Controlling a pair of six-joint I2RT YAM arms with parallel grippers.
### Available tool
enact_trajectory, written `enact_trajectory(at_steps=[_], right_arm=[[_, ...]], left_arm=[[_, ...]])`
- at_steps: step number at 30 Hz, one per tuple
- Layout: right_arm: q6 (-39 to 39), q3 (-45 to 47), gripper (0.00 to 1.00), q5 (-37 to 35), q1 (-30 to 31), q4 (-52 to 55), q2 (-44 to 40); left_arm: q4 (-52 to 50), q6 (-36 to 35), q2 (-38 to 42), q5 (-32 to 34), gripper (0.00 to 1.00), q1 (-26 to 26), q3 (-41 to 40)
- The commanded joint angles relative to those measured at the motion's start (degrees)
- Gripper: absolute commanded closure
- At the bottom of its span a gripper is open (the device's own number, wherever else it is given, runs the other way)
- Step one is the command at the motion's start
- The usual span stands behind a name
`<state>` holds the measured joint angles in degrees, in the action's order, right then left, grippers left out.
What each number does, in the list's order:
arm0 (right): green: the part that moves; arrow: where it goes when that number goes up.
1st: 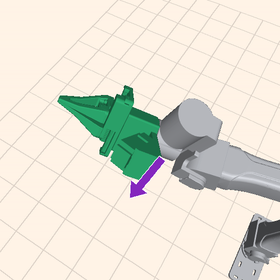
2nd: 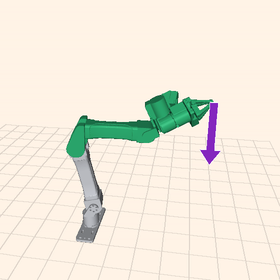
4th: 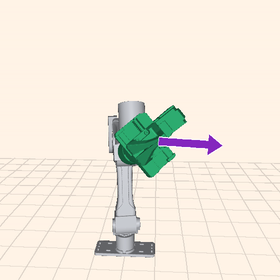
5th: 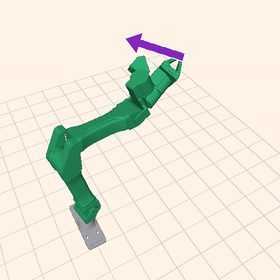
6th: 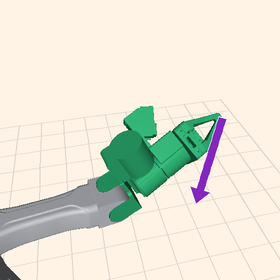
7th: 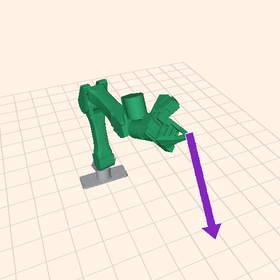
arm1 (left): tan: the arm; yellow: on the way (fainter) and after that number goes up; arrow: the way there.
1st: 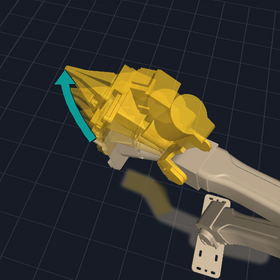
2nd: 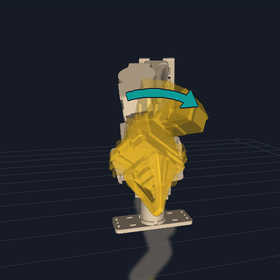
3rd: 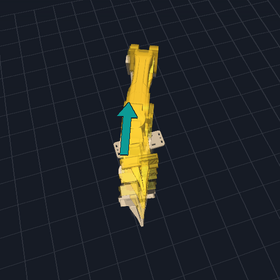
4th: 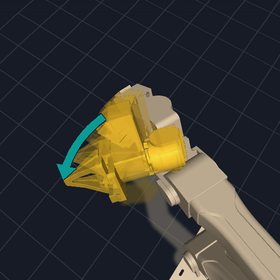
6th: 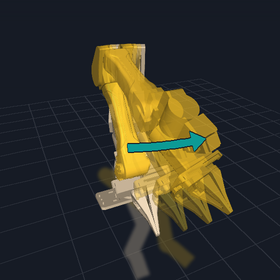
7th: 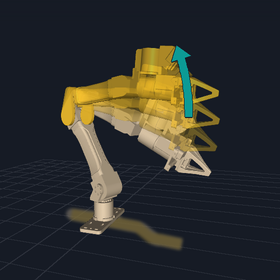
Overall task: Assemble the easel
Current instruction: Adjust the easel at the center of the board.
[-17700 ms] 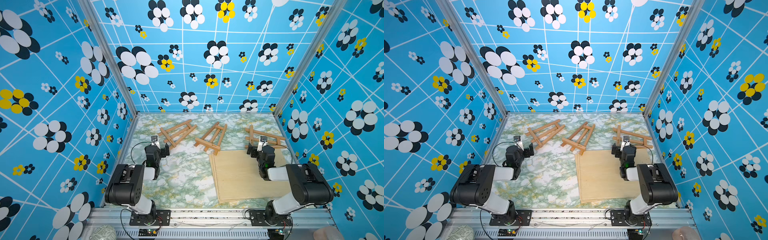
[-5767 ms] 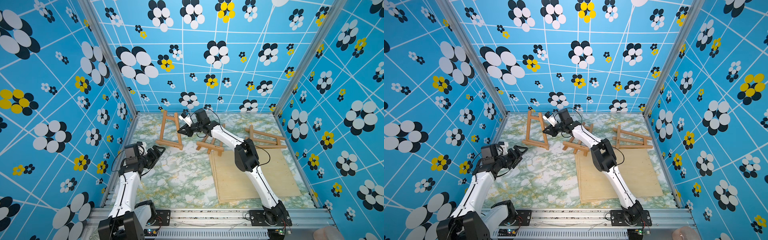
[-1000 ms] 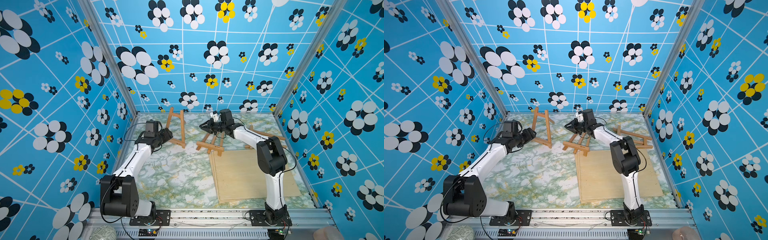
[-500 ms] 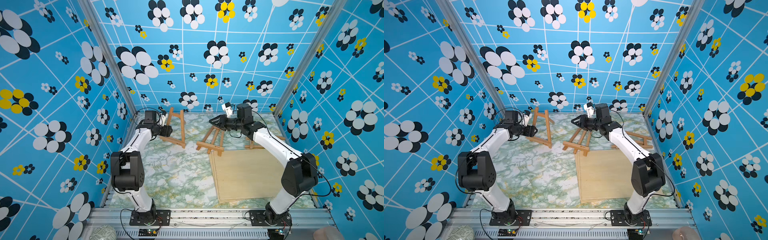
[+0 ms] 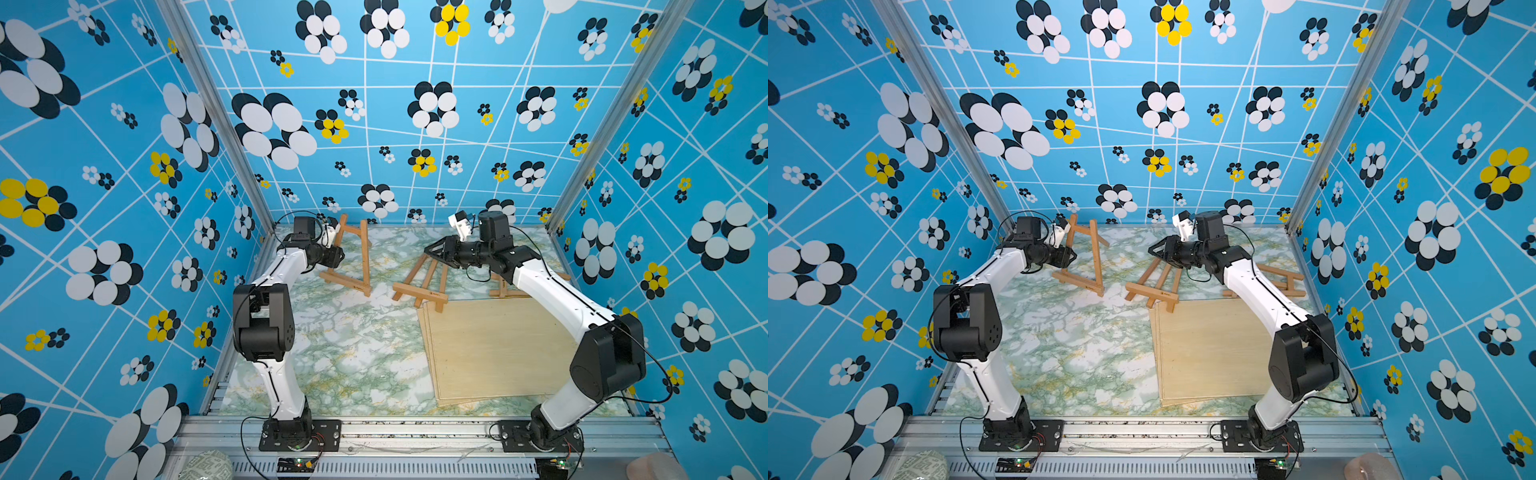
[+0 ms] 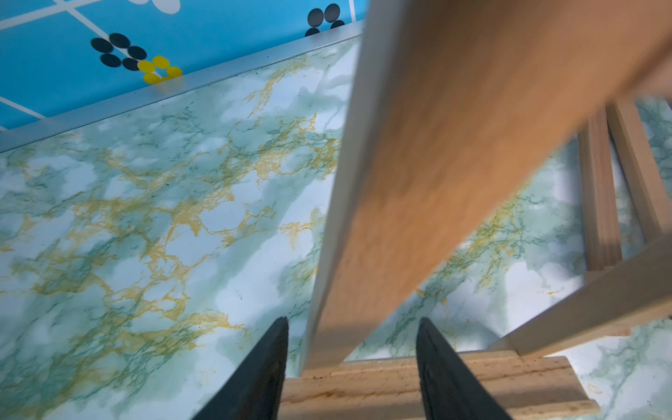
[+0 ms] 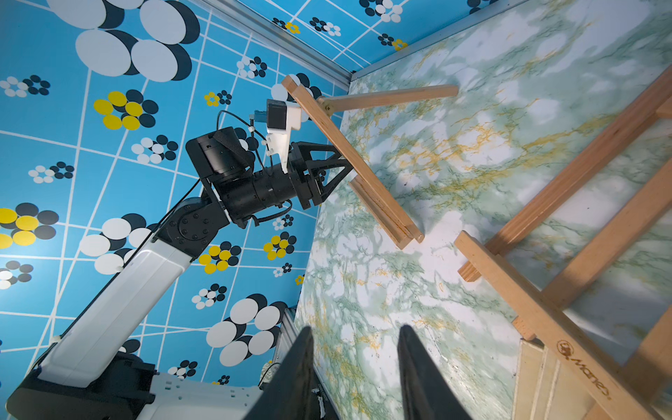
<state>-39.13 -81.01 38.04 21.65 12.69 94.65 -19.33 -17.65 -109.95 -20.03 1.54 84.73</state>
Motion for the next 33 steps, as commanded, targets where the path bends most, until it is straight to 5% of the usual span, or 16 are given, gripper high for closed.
enact_trajectory(at_steps=[1,20,26,33], right_arm=[[-0.5,0.6,0.6,-0.2,-0.2,-0.4,-0.9],[-0.3,1.6,0.59,-1.4,-0.2,-0.4,-0.9],[-0.6,1.6,0.59,-1.0,-0.1,-0.7,-0.4],[-1.0,1.7,0.59,-0.9,-0.1,-1.0,0.1]], left_arm=[[1.3,-0.4,-1.8,-1.1,0.47,0.1,1.3],[10.8,2.9,0.9,4.6,0.77,0.2,-7.7],[12.0,2.5,0.0,3.7,0.7,0.3,-7.7],[13.2,3.1,0.2,7.5,0.77,-0.6,-8.0]])
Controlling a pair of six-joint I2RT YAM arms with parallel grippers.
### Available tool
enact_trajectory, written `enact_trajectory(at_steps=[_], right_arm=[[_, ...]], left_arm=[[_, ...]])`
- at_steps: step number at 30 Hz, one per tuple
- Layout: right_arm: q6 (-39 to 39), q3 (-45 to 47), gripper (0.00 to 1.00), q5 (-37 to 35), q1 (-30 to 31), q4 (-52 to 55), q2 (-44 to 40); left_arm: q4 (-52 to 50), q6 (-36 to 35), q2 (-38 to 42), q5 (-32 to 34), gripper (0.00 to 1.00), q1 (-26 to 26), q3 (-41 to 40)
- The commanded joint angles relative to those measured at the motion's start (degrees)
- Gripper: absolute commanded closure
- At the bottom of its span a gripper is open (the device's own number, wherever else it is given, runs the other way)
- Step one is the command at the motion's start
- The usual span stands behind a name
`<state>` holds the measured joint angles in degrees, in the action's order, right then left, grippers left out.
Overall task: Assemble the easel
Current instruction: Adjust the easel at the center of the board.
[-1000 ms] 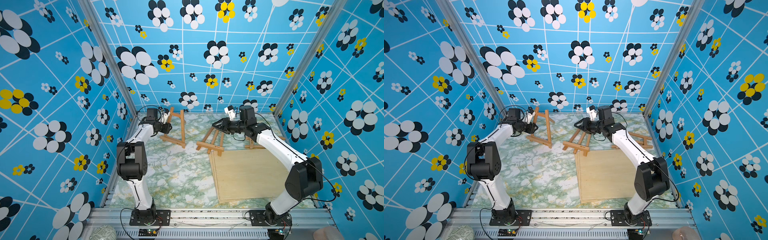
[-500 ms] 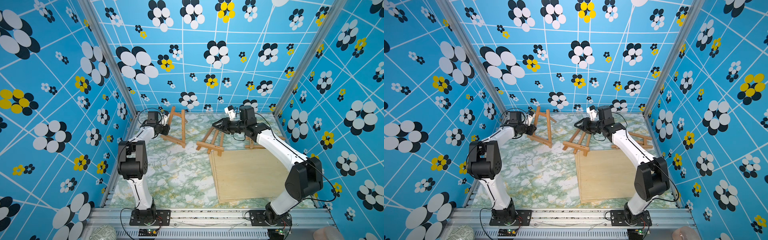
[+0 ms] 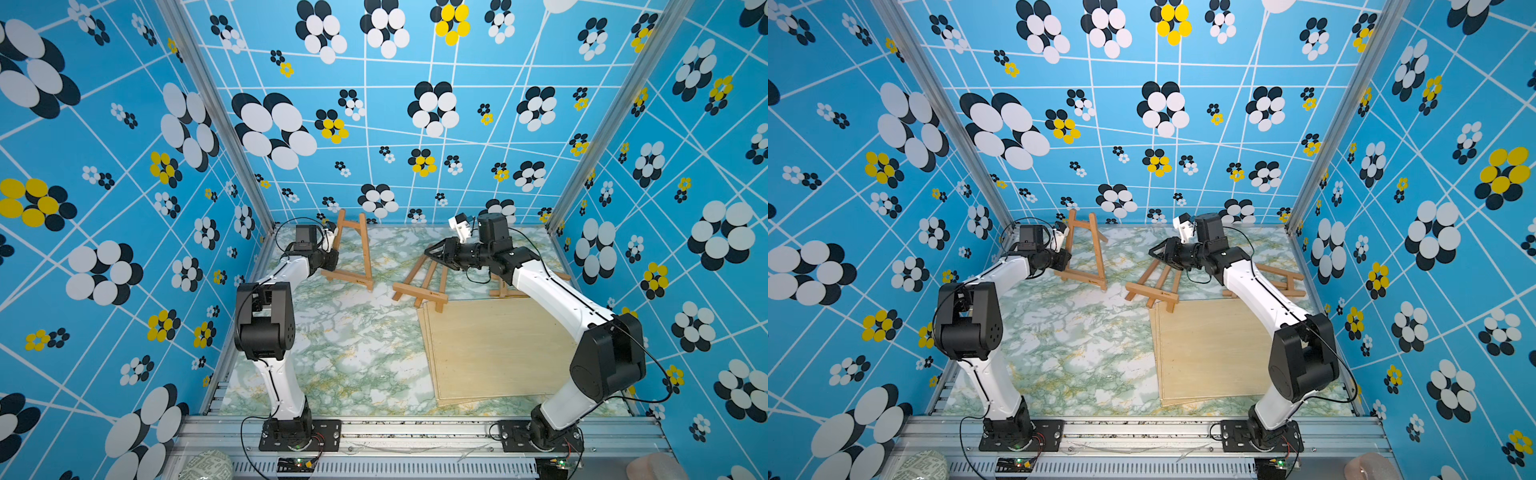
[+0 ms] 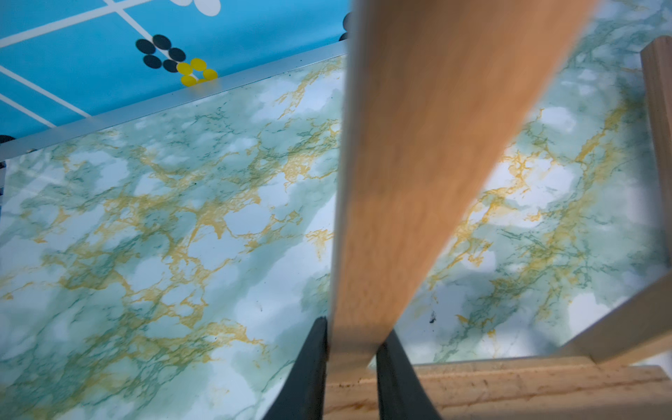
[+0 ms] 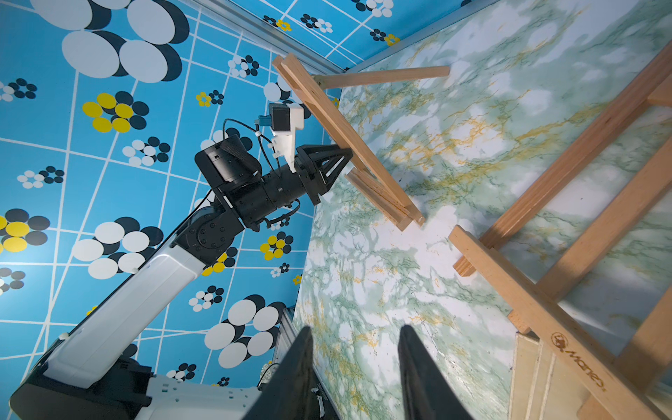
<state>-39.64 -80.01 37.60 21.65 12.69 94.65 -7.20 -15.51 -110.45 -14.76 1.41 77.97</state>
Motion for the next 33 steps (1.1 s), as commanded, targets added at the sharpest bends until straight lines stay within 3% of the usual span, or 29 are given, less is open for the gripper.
enact_trajectory(at_steps=[1,14,33], right_arm=[[-0.6,0.6,0.59,-0.3,-0.1,-1.2,0.3],[-1.4,0.2,0.59,1.3,-0.1,-3.2,2.2],[-0.5,0.7,0.58,1.5,-0.1,-3.1,2.4]], left_arm=[[1.6,0.8,1.2,3.9,0.78,-0.7,-2.0],[2.7,5.2,4.2,20.2,0.8,-1.4,-8.1],[1.1,4.8,1.9,22.1,0.78,0.3,-4.5]])
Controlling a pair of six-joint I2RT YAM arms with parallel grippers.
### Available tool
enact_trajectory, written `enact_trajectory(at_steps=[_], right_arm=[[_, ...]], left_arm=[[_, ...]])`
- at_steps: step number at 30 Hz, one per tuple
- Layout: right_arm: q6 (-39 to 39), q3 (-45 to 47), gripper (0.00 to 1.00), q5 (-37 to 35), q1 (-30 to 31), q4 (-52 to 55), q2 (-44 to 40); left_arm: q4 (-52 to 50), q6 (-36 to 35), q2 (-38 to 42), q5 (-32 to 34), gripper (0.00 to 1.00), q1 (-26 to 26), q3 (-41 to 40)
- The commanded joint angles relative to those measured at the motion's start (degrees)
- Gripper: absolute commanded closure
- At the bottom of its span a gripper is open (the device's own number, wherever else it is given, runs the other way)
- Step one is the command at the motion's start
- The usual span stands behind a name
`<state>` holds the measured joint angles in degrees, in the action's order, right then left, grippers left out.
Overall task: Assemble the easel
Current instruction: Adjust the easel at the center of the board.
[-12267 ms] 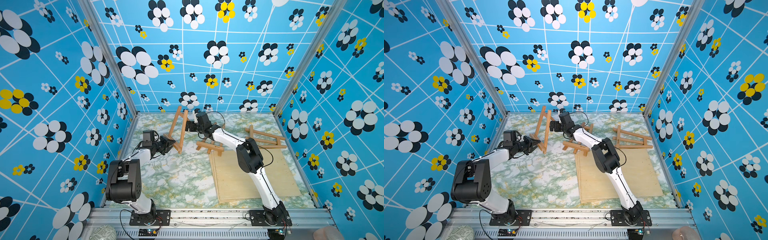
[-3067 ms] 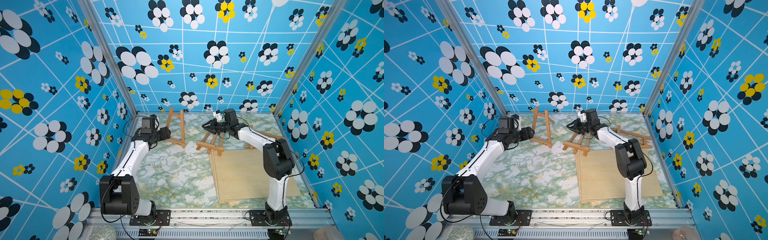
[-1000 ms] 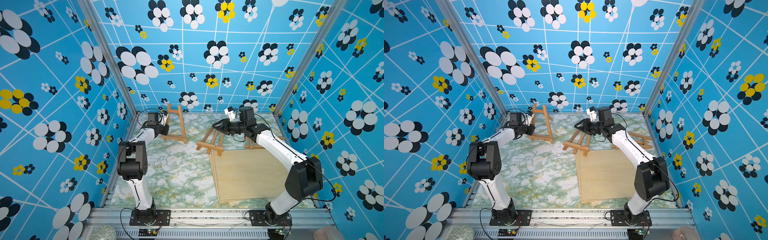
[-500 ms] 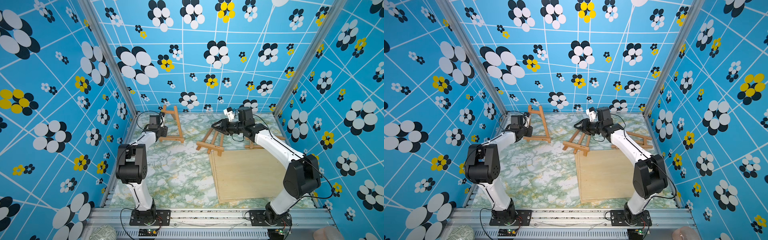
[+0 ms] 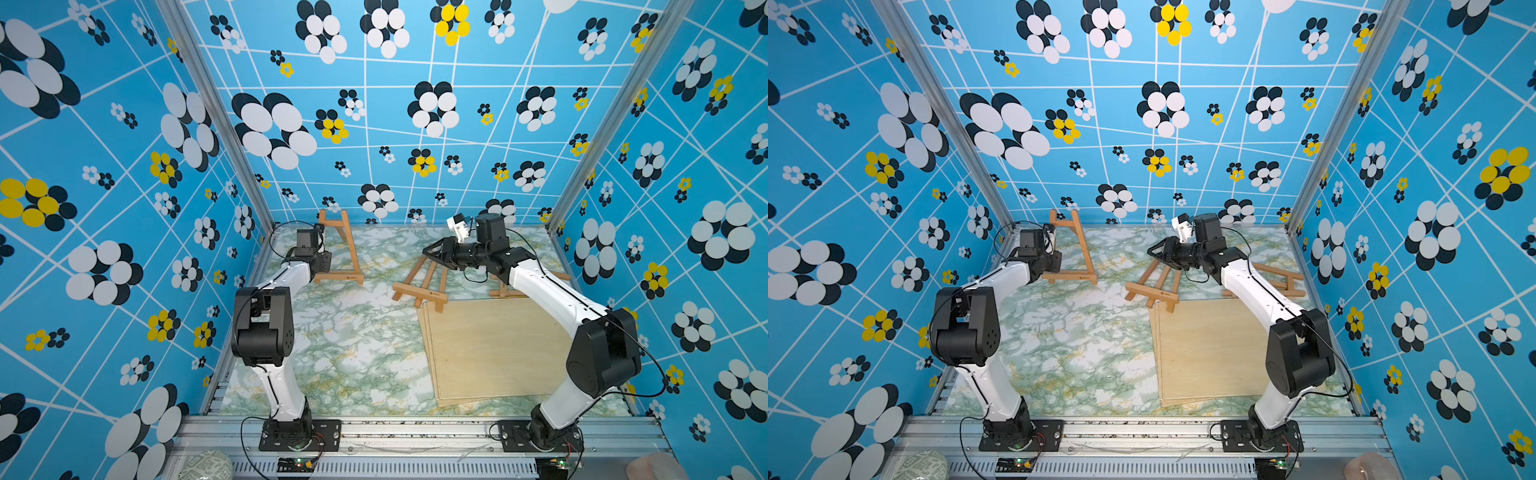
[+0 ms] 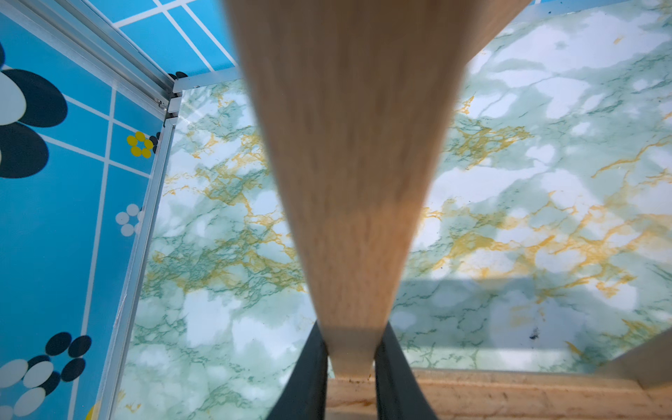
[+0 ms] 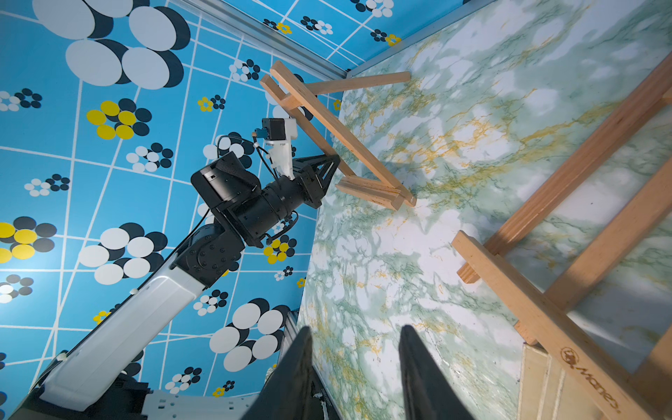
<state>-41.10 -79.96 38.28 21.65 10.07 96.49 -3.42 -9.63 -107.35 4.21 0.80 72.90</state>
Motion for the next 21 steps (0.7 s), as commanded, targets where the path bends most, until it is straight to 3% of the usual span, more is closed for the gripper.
enact_trajectory(at_steps=[1,6,11,21], right_arm=[[0.9,0.6,0.58,0.7,-0.1,-0.4,0.7],[0.8,0.3,0.58,0.8,-0.1,-0.4,1.2],[0.5,0.2,0.58,0.8,-0.1,-0.7,1.3],[3.5,-0.8,0.55,-0.6,-0.1,2.6,0.5]], left_arm=[[-2.4,-1.0,-1.1,3.2,0.78,1.0,0.4],[-2.5,-1.3,-0.8,2.4,0.76,1.6,0.1],[-2.6,-1.3,-1.0,1.5,0.64,1.7,0.3],[0.0,2.2,2.2,-0.5,0.26,1.8,-2.0]])
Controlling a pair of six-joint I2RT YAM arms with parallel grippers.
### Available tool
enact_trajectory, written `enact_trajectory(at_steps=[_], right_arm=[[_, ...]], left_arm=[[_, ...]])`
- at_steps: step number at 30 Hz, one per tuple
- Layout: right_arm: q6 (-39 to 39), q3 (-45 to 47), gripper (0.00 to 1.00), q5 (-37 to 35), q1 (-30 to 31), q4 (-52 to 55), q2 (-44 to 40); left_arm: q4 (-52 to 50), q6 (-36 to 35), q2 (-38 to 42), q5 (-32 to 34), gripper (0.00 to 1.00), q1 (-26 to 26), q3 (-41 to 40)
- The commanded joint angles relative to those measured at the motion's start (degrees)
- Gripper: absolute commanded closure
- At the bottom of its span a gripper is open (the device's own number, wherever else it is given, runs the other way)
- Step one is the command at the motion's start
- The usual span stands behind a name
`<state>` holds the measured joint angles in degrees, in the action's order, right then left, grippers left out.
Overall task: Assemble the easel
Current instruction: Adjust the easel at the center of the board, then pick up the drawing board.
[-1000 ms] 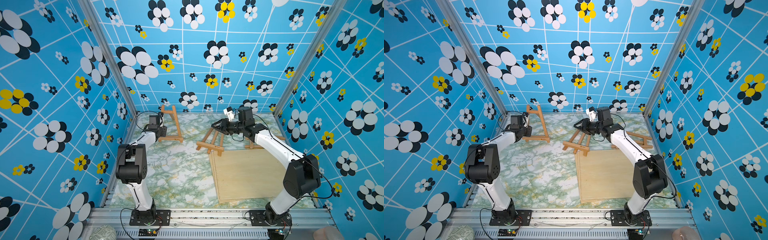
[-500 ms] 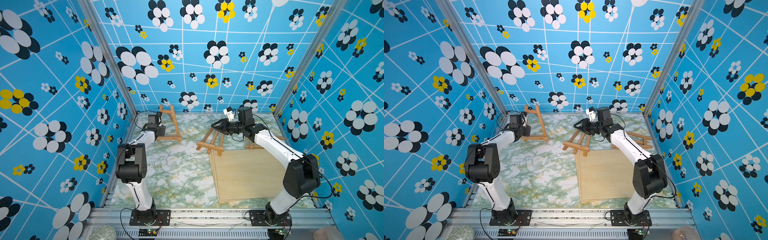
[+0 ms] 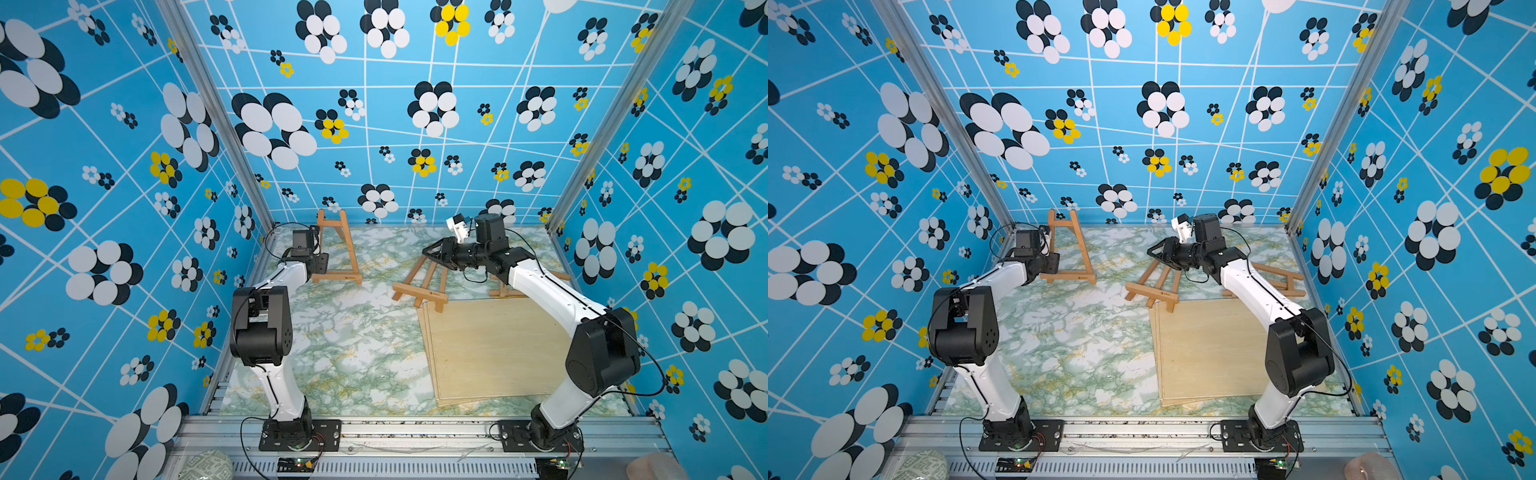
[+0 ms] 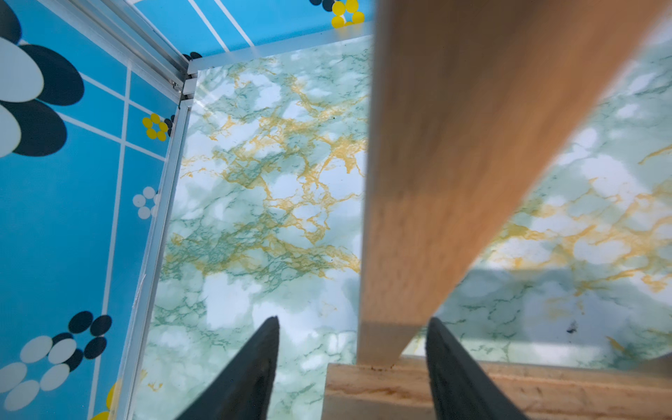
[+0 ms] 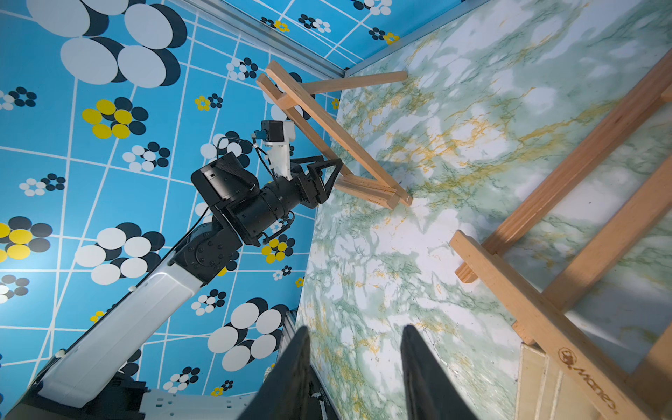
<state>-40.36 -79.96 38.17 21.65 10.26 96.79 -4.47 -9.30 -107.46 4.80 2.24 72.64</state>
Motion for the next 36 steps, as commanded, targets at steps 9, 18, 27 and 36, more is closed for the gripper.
enact_trajectory(at_steps=[9,18,27,36], right_arm=[[9.8,0.1,0.0,-18.0,-1.7,14.3,-7.8],[11.0,7.5,0.01,-39.4,-14.4,39.0,-19.8],[14.6,19.7,0.01,-40.5,-36.9,35.5,-19.5],[22.3,16.3,0.01,-44.8,-41.1,33.9,-8.8]], left_arm=[[7.8,7.0,15.8,-1.3,0.01,-0.2,-10.4],[-10.7,17.1,31.2,1.0,0.01,-11.1,-7.2],[-9.8,45.6,27.0,-29.6,0.01,-30.2,-12.9],[-10.8,49.6,14.3,-31.9,0.01,-42.7,-10.4]])
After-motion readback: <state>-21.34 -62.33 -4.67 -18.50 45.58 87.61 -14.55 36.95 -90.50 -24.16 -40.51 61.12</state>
